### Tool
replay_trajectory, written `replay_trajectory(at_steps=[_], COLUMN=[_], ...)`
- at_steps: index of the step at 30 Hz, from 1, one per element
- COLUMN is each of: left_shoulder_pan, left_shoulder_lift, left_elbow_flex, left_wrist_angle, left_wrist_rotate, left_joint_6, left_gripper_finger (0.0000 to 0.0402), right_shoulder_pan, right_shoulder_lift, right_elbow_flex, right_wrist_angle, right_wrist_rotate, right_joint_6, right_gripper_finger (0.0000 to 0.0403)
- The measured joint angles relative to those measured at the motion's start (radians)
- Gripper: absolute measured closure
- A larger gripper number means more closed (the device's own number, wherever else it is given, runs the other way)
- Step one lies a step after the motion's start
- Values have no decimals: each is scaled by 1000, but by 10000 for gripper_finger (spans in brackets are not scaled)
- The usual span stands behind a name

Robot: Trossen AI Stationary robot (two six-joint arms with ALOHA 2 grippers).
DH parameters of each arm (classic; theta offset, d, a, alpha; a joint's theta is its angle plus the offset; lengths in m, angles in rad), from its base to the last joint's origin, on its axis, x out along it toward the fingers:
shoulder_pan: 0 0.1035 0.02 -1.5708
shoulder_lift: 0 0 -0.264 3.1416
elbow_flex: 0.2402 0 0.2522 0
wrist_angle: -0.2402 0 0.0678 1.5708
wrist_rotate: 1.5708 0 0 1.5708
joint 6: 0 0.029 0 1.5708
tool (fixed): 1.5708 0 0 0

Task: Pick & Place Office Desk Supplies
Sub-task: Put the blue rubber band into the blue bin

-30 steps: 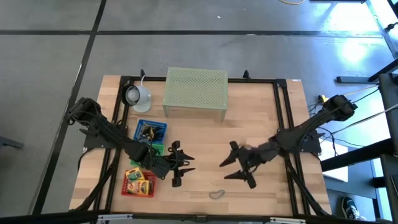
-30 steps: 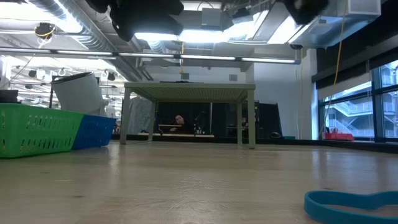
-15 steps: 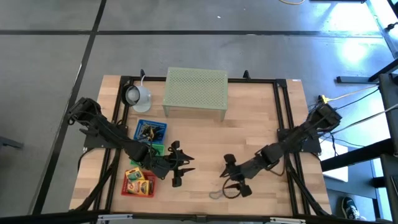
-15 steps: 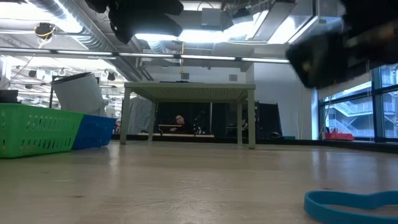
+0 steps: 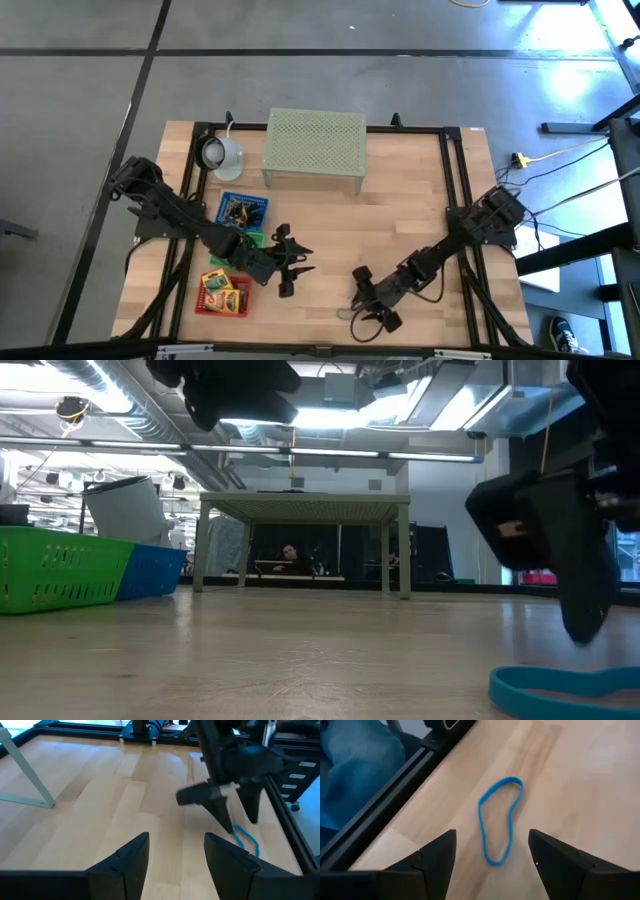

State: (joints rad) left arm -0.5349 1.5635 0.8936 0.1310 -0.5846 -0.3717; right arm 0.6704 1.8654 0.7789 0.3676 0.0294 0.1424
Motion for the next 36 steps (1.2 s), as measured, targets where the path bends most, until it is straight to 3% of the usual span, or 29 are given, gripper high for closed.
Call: replay_trajectory(at_steps=[12, 17, 29, 36], left_shoulder_pan=[13, 13, 13, 13], left_shoulder_lift=[0, 0, 0, 0], left_elbow_flex=[0, 0, 0, 0], left_wrist_angle=[0, -1, -1, 6], left_wrist_rotate=[2, 3, 3, 3], left_joint_6=[-7, -7, -8, -8], left_gripper_finger=[217, 217, 217, 217], right_shoulder_pan=[-16, -18, -20, -21], right_shoulder_lift=[74, 74, 73, 27], right_elbow_flex=[58, 60, 60, 55], right_wrist_angle=[-8, -29, -43, -129], right_wrist_rotate=[-23, -18, -19, -18], right_joint_6=[-76, -56, -23, -13], right_gripper_finger=[162, 213, 386, 388])
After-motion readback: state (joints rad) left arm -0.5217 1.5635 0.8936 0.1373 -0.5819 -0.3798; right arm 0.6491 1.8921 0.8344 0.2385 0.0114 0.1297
